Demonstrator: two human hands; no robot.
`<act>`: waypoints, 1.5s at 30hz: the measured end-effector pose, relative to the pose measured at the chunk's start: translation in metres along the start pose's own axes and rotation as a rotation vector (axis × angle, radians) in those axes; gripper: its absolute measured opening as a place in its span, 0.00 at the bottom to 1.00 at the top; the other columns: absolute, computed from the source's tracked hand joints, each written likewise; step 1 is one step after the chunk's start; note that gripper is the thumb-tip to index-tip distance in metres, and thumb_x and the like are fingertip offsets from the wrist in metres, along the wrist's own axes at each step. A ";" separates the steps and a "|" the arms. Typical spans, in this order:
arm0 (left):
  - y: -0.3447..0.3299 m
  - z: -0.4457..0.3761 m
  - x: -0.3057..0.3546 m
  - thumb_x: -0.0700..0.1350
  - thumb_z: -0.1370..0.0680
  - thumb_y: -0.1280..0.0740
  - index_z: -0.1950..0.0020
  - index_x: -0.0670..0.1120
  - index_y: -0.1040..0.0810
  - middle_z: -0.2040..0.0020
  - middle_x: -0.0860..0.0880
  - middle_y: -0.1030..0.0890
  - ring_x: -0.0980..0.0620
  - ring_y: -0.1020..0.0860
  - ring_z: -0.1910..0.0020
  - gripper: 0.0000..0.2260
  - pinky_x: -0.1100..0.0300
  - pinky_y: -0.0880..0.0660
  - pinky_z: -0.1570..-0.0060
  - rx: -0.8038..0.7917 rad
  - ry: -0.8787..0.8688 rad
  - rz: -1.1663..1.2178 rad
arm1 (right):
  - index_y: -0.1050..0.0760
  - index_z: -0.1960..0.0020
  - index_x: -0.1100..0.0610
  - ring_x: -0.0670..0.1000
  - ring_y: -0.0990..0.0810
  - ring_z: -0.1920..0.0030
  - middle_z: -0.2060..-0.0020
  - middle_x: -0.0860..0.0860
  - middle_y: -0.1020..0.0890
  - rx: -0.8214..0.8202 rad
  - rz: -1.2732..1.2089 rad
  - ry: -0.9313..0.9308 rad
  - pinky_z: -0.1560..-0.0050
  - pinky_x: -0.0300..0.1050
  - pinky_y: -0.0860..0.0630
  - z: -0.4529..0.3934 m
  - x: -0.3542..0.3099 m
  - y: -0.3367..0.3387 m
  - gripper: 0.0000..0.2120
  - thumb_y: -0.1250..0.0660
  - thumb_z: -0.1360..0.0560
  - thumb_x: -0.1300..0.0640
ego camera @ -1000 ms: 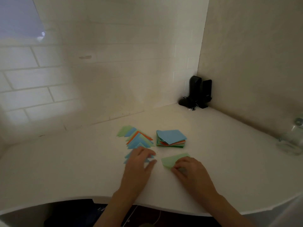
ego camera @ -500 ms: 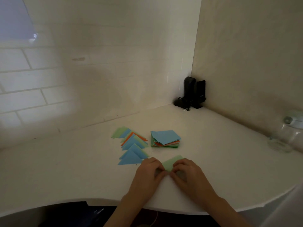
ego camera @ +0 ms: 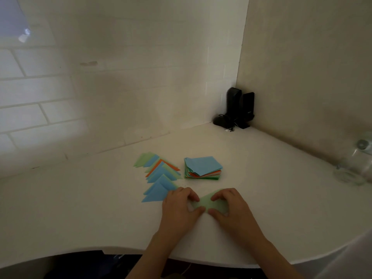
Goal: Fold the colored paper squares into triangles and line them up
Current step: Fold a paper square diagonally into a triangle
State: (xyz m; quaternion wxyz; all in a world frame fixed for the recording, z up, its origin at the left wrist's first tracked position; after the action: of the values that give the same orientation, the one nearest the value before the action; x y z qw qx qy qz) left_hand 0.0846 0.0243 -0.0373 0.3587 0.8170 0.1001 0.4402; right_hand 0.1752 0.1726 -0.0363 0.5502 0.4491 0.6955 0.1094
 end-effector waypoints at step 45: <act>0.015 0.030 0.020 0.51 0.25 0.40 0.56 0.53 0.22 0.62 0.57 0.22 0.55 0.26 0.61 0.08 0.60 0.33 0.60 0.000 -0.335 -0.227 | 0.23 0.51 0.41 0.37 0.30 0.41 0.43 0.36 0.27 -0.188 0.194 0.238 0.40 0.47 0.31 0.013 0.013 0.018 0.12 0.38 0.29 0.38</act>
State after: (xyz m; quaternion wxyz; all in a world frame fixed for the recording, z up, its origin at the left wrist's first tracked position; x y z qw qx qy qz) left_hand 0.1180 0.0084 -0.0253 0.4178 0.8622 0.1306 0.2549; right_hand 0.1959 0.1883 -0.0380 0.4903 0.4448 0.6957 0.2788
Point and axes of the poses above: each hand's wrist, its own z-axis away from the middle knuckle, its own y-axis out of the back of the hand, x = y × z, the point moved 2 cm from there along -z, towards the middle knuckle
